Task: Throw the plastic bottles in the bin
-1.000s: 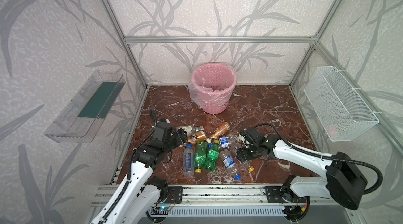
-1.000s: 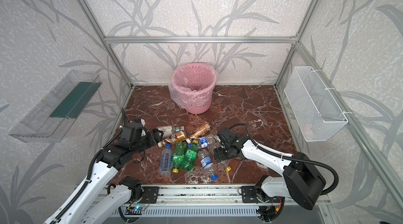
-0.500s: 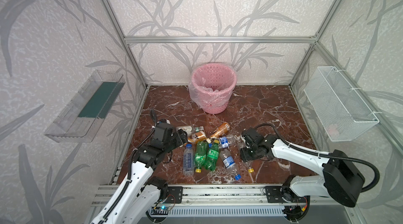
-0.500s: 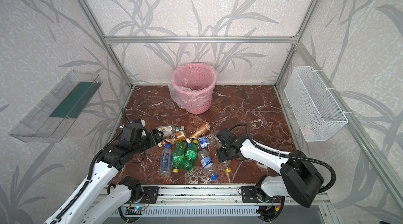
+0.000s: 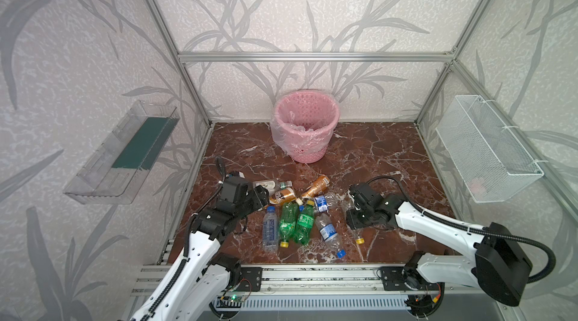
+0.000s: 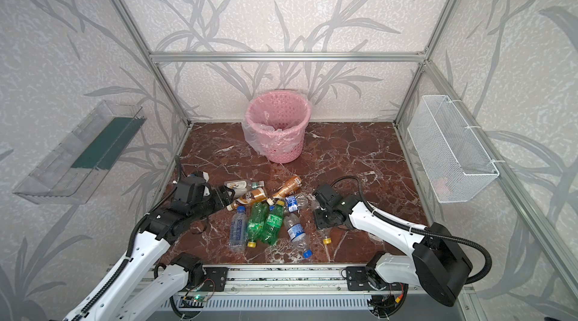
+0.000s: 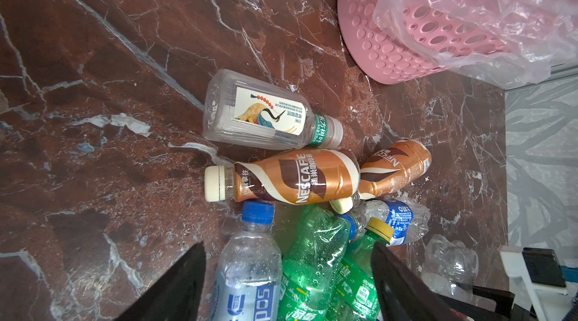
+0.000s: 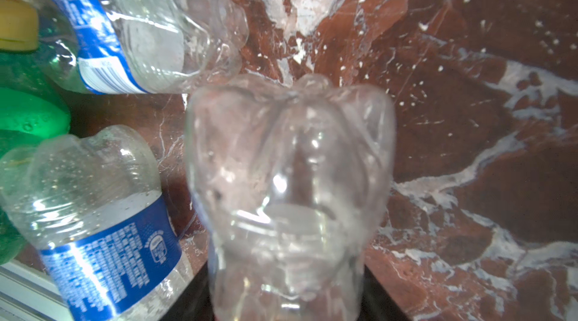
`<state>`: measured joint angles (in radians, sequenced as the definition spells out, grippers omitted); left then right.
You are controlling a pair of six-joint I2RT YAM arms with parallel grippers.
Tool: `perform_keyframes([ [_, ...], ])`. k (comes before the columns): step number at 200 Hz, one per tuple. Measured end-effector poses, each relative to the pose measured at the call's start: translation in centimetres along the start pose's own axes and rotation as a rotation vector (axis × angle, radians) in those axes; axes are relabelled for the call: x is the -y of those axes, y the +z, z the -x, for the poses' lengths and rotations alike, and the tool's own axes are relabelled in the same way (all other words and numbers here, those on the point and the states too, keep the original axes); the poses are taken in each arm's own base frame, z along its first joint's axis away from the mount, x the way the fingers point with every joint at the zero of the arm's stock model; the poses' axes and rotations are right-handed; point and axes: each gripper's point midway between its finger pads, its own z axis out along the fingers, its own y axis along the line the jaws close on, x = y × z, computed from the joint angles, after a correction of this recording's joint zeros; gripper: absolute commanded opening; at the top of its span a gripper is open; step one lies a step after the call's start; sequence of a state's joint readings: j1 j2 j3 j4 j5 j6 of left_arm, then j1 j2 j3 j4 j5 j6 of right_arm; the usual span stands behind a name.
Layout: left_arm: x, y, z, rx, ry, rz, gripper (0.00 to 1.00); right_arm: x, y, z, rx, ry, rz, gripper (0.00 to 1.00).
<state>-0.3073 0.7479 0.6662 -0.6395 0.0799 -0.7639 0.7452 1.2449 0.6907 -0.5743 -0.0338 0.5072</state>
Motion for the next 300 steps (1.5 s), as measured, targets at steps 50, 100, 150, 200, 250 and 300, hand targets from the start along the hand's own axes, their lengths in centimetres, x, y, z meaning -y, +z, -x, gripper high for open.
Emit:
perform_keyframes([
  [50, 0.0, 0.0, 0.0, 0.002, -0.003, -0.002, 0.83, -0.6, -1.4, 1.1, 0.070, 0.025, 0.039, 0.53],
  [100, 0.0, 0.0, 0.0, 0.002, -0.007, -0.002, 0.83, -0.9, -3.0, 3.2, 0.174, 0.076, 0.090, 0.51],
  [150, 0.0, 0.0, 0.0, 0.002, -0.007, -0.002, 0.83, -2.4, -5.8, 7.3, 0.304, 0.110, 0.170, 0.51],
  [200, 0.3, -0.1, 0.4, -0.002, -0.007, 0.001, 0.83, -8.0, -18.8, 22.5, 0.662, 0.120, 0.336, 0.55],
  [250, 4.0, -1.2, 3.4, 0.013, -0.002, -0.068, 0.91, -11.7, -30.0, 39.1, 0.931, 0.131, 0.432, 0.91],
  [300, 4.0, -1.7, 3.7, 0.035, -0.008, -0.083, 0.93, -8.9, -24.0, 30.0, 0.732, 0.123, 0.265, 0.86],
])
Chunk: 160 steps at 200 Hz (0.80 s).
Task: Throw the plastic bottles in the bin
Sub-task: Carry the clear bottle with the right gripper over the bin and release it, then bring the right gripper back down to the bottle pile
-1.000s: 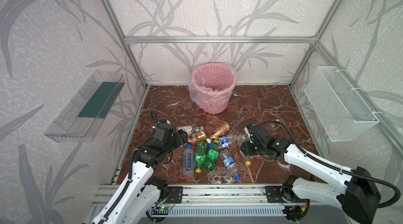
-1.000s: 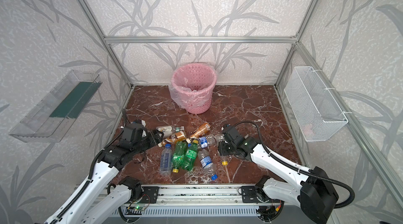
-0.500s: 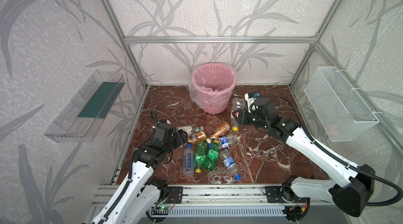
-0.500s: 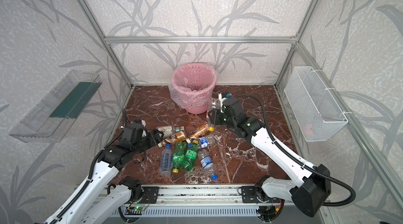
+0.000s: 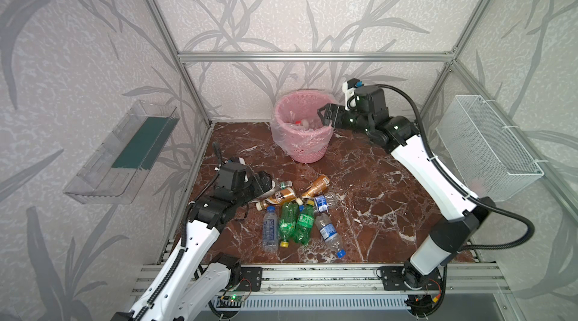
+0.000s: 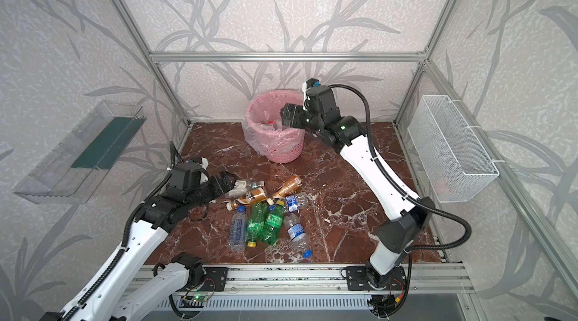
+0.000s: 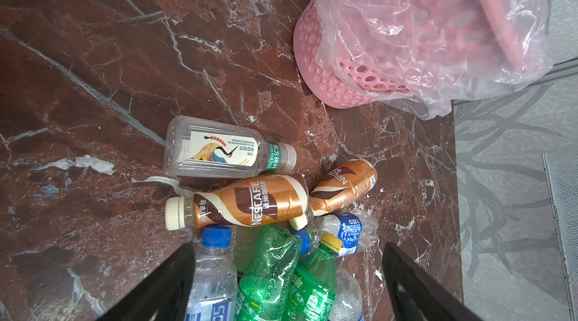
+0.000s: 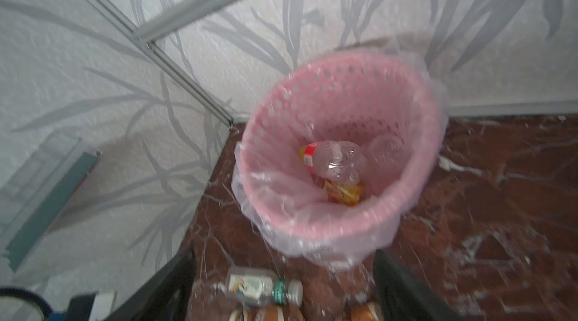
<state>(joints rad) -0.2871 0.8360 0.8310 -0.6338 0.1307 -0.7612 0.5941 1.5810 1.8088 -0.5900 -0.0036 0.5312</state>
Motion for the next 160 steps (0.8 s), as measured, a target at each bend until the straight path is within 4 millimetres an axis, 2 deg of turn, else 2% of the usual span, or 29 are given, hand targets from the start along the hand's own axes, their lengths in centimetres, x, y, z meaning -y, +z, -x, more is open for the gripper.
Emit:
perform_keyframes([
  [21, -1.2, 0.5, -1.1, -0.020, -0.006, 0.020, 0.93, 2.2, -3.6, -2.6, 0.006, -0.002, -0.026, 0.84],
  [36, -2.2, 0.9, -2.1, -0.037, -0.012, 0.038, 0.92, 4.0, -5.0, -5.2, -0.009, 0.005, -0.044, 0.82],
  [54, -3.1, 1.2, -3.0, -0.050, -0.024, 0.051, 0.92, 6.7, -4.5, -9.7, -0.080, 0.026, -0.082, 0.81],
  [73, -3.6, 1.0, -3.4, -0.048, -0.031, 0.056, 0.92, 9.9, -2.7, -16.7, -0.236, 0.050, -0.133, 0.81],
  [86, -3.8, 0.9, -3.6, -0.046, -0.036, 0.055, 0.91, 11.7, -2.3, -21.0, -0.339, 0.067, -0.164, 0.81],
  [99, -3.9, 0.8, -3.7, -0.047, -0.038, 0.056, 0.91, 12.6, -2.4, -23.8, -0.406, 0.079, -0.177, 0.81],
  [118, -4.0, 0.8, -3.9, -0.052, -0.045, 0.060, 0.89, 12.8, -2.6, -25.7, -0.447, 0.090, -0.167, 0.81],
  [160, -4.3, 1.0, -4.4, -0.073, -0.059, 0.065, 0.88, 11.9, -2.9, -26.7, -0.441, 0.115, -0.110, 0.81],
])
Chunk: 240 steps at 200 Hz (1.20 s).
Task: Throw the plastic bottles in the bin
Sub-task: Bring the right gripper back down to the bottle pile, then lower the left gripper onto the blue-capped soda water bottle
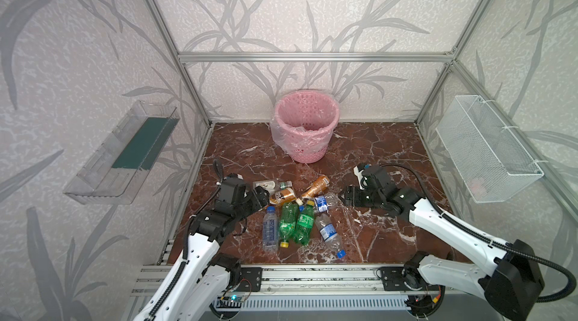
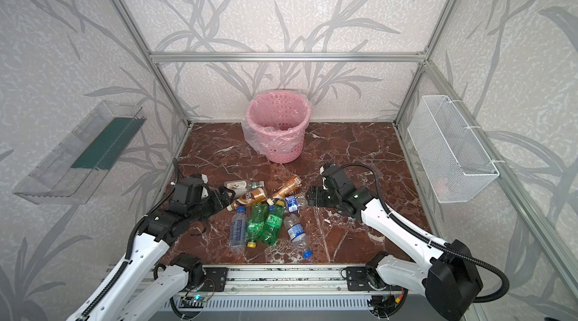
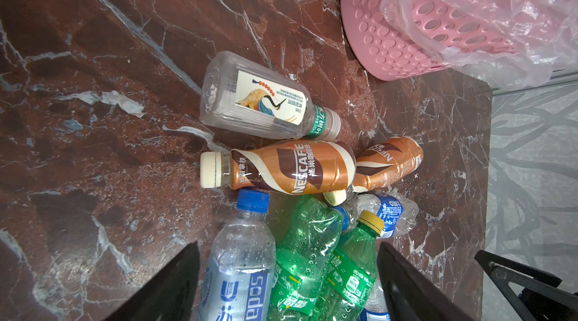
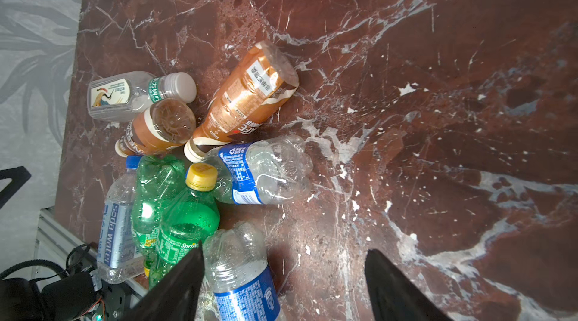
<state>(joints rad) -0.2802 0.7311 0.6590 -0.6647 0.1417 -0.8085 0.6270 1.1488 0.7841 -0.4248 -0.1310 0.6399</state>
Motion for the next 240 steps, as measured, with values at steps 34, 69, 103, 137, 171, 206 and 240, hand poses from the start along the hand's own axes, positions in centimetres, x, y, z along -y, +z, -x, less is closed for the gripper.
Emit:
perform_keyframes([
  [34, -0.2, 0.2, -0.6, -0.031, -0.003, 0.008, 0.85, -0.4, 0.4, -0.5, -0.004, 0.009, 0.021, 0.81],
  [69, -0.5, 0.6, -1.6, -0.072, -0.005, 0.006, 0.84, -0.7, 0.6, -0.5, -0.001, 0.009, 0.035, 0.81],
  [103, -1.6, 1.5, -3.7, -0.145, -0.023, 0.013, 0.83, -0.9, 0.6, -0.5, 0.002, 0.014, 0.039, 0.81],
  [137, -1.8, 1.6, -4.4, -0.169, -0.031, 0.002, 0.83, -0.7, 0.8, -0.7, -0.001, 0.020, 0.038, 0.81],
  [171, -1.5, 1.7, -4.9, -0.193, -0.028, -0.010, 0.83, -0.7, 0.8, -0.8, -0.002, 0.021, 0.038, 0.81],
  [206, -1.4, 2.2, -6.1, -0.250, -0.004, 0.006, 0.83, -0.8, 0.8, -0.6, 0.006, 0.019, 0.043, 0.81],
  [240, -1.8, 2.6, -7.6, -0.305, 0.028, 0.046, 0.83, -0.7, 1.1, -0.6, 0.001, 0.019, 0.039, 0.81],
])
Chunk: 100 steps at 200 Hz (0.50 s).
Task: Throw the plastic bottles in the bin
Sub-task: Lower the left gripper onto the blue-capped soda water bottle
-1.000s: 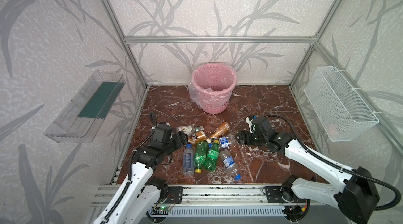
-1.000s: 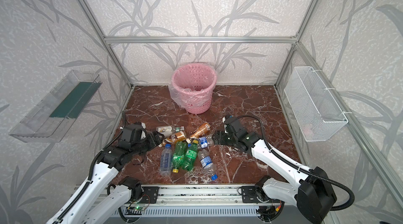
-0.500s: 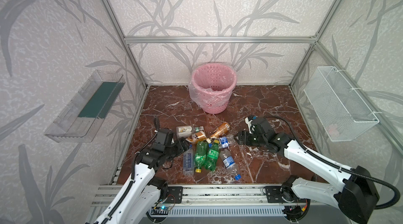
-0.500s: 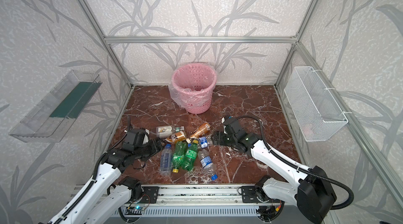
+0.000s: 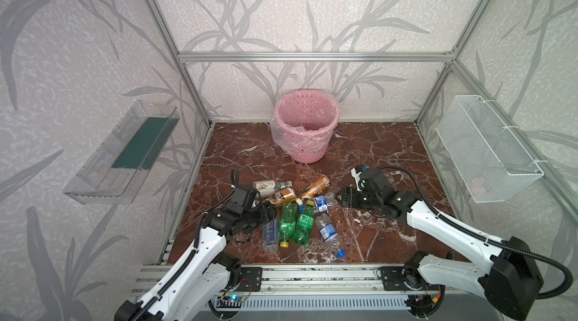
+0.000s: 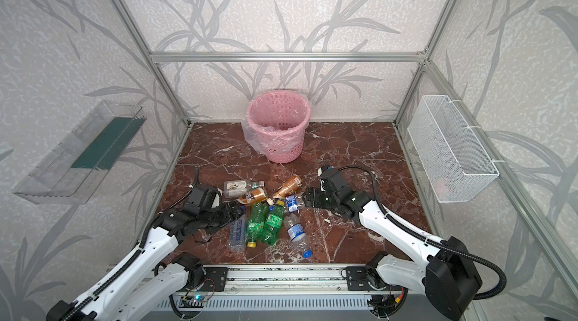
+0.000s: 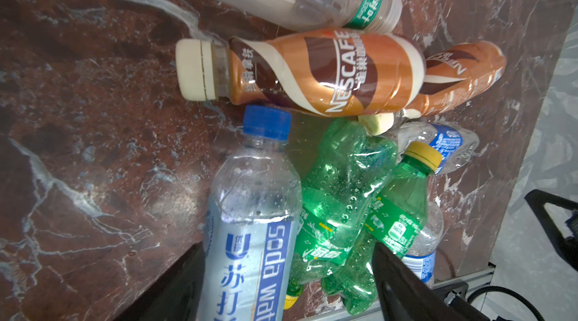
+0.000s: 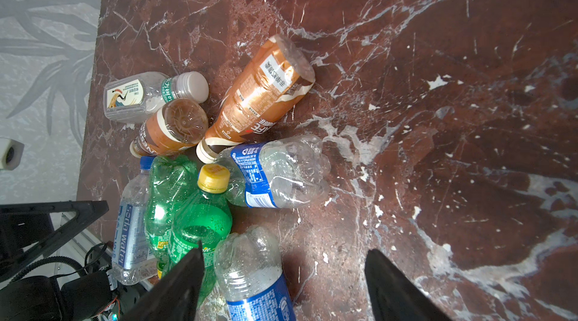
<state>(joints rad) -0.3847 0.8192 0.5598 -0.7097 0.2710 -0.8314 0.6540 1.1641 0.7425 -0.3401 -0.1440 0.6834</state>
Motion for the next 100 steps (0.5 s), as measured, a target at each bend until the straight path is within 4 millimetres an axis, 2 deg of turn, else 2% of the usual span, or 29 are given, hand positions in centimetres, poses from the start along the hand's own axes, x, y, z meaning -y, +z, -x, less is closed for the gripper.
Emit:
perform_keyframes([
  [58, -1.2, 0.9, -1.5, -0.047, 0.028, 0.098, 0.80, 0.2, 0.4, -0.2, -0.011, 0.002, -0.007, 0.81],
  [100, -1.1, 1.1, -2.0, -0.065, 0.039, 0.109, 0.80, 0.2, 0.7, -0.3, -0.020, 0.002, -0.007, 0.80],
])
